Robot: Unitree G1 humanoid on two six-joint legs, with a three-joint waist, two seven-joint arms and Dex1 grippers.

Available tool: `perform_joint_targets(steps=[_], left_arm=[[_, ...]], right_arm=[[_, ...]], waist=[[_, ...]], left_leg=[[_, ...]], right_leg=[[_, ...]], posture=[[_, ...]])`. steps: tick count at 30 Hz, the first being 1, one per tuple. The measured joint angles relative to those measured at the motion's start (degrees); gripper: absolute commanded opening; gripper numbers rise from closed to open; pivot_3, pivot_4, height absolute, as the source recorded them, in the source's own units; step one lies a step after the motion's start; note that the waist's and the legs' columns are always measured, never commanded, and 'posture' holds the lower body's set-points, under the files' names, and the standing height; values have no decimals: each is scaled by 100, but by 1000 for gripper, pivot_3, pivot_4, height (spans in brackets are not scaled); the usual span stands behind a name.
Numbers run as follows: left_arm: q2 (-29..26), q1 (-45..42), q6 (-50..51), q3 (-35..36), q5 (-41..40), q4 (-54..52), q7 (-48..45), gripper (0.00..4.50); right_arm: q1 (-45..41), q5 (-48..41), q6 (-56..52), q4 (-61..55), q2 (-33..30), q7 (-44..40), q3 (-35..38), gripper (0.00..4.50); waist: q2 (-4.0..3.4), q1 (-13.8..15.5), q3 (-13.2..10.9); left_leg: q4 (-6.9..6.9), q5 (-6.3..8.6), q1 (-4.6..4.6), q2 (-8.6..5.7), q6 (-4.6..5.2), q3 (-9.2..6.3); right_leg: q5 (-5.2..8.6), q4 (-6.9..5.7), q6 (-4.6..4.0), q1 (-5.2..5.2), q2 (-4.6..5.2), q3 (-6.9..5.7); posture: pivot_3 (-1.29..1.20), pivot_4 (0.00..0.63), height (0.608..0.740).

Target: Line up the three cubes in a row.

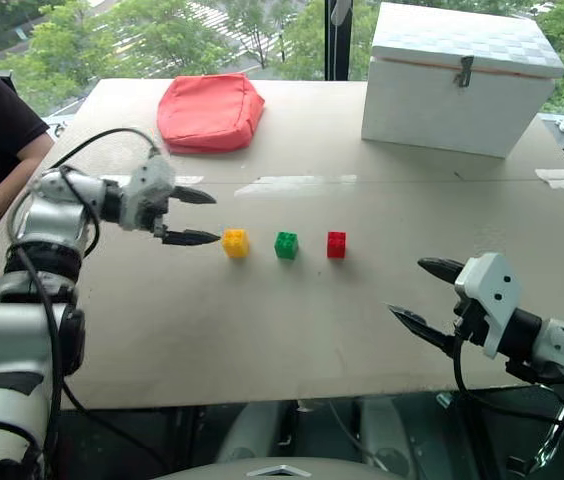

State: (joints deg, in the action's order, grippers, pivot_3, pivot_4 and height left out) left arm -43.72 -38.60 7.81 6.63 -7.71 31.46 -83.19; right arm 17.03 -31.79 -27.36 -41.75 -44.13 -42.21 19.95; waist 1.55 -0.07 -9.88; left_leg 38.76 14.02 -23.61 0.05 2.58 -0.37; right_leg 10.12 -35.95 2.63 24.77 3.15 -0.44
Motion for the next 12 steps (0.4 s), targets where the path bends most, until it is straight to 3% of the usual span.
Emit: perform_joint_targets(steps=[5, 8, 12], left_arm=[[617, 2983, 2406, 1398, -1143, -3964, 1761, 4434], [1045, 4228, 3071, 1974, -1632, -5375, 2498, 4434], [1448, 5499, 3243, 2436, -2016, -6282, 2958, 4434]], right_arm=[[175, 157, 289, 522, 126, -136, 213, 4197], [256, 158, 487, 916, 115, -452, 307, 4197], [453, 204, 741, 1317, 89, -827, 426, 4197]], waist=[[-1, -25, 1], [-4, 57, 1], [-17, 101, 6]], left_leg=[[0, 1, 9, 4, -2, -2], [-5, 2, 38, 4, -3, -8], [-27, 8, 95, 3, -13, 4]], right_leg=[[8, 6, -14, -6, 41, 8], [26, 7, -7, -33, 41, -7], [31, 17, -6, -76, 44, -16]], posture=[[0, 150, 740], [0, 150, 740], [0, 150, 740]])
